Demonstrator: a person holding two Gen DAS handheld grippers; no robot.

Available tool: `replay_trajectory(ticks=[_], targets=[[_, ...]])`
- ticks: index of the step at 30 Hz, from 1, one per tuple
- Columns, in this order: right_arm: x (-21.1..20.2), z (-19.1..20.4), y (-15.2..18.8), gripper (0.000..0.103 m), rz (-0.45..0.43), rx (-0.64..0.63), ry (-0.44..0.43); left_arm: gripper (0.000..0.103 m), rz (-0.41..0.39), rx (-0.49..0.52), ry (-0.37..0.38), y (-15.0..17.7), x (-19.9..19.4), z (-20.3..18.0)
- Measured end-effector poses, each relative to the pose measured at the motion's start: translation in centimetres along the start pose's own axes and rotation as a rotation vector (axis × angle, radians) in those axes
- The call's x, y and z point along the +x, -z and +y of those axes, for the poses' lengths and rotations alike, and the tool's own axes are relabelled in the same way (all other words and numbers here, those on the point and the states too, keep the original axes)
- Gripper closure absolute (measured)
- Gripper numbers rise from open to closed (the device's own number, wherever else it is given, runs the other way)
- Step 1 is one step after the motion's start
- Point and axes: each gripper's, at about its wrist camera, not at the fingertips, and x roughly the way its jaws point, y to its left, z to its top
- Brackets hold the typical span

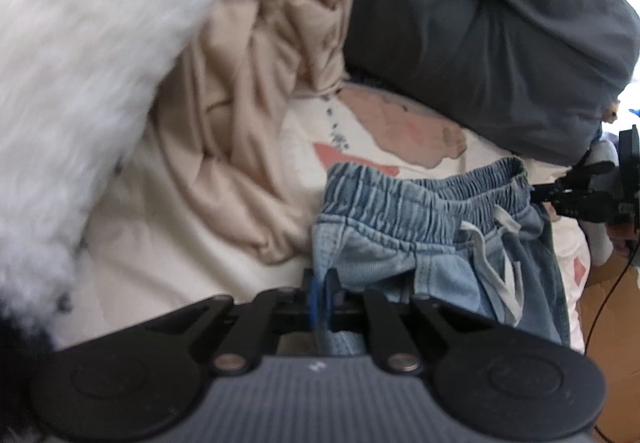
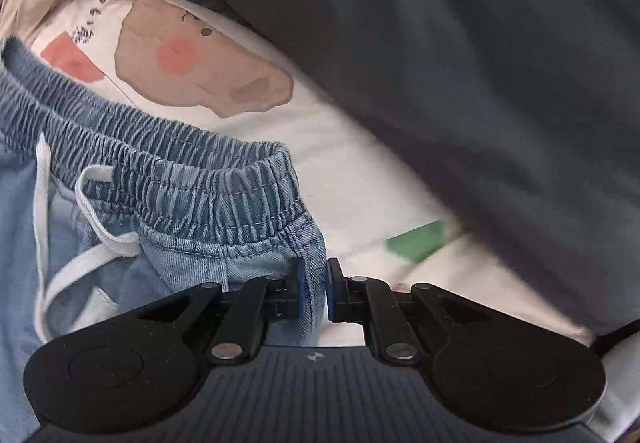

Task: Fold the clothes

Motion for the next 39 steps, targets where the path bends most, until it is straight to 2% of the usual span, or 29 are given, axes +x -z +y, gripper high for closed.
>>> replay_trajectory(ticks=[6,8,11,15,17,20,22,24,27,31,33,39], targets=[[1.8,-0.4,0.5,0.095,-0.009,0.03,0.078,0.099,-0.034,0.086,-0.038,-1.9,1.3,-2.0],[2.8,-0.6,0.6,0.095,-0.001,0.066,0.073,0.099,-0.004,0.079,-0.042,-2.2,2.5,-1.7],[4.2,-1.0,0.5,0.093,0.011,0.139,0.019,0.099,0.029,0.063,-0.036,-2.3,3.3,-1.3],[4.7,-2.6,0.5,0.086,0.014,0.231,-0.065,0.092,0.033,0.028,-0.026,-2.0,3.0,-1.0],[4.6,-3.3,0.8,0.078,0.013,0.252,-0.101,0.092,0.034,0.004,-0.015,-1.9,3.0,-0.8],[5.2,-4.6,1.1,0.071,0.023,0.305,-0.157,0.086,0.035,-0.003,-0.007,-2.1,3.3,-1.1],[5.8,-5.3,1.3,0.071,0.035,0.349,-0.199,0.08,0.04,-0.004,0.008,-2.2,3.7,-1.3],[6.1,-5.3,1.4,0.07,0.039,0.352,-0.217,0.08,0.049,-0.001,0.015,-2.1,4.1,-1.6],[6.4,-5.0,1.4,0.076,0.043,0.346,-0.236,0.081,0.056,-0.007,0.015,-2.0,4.4,-1.7],[6.3,-4.5,1.6,0.083,0.035,0.327,-0.235,0.094,0.031,0.002,0.007,-1.9,3.8,-1.8],[6.0,-4.5,1.6,0.092,0.028,0.335,-0.222,0.096,0.007,0.021,0.0,-1.8,3.0,-2.1],[2.3,-3.4,2.5,0.094,-0.074,0.303,-0.095,0.099,-0.058,0.092,-0.032,-1.9,1.0,-3.5]])
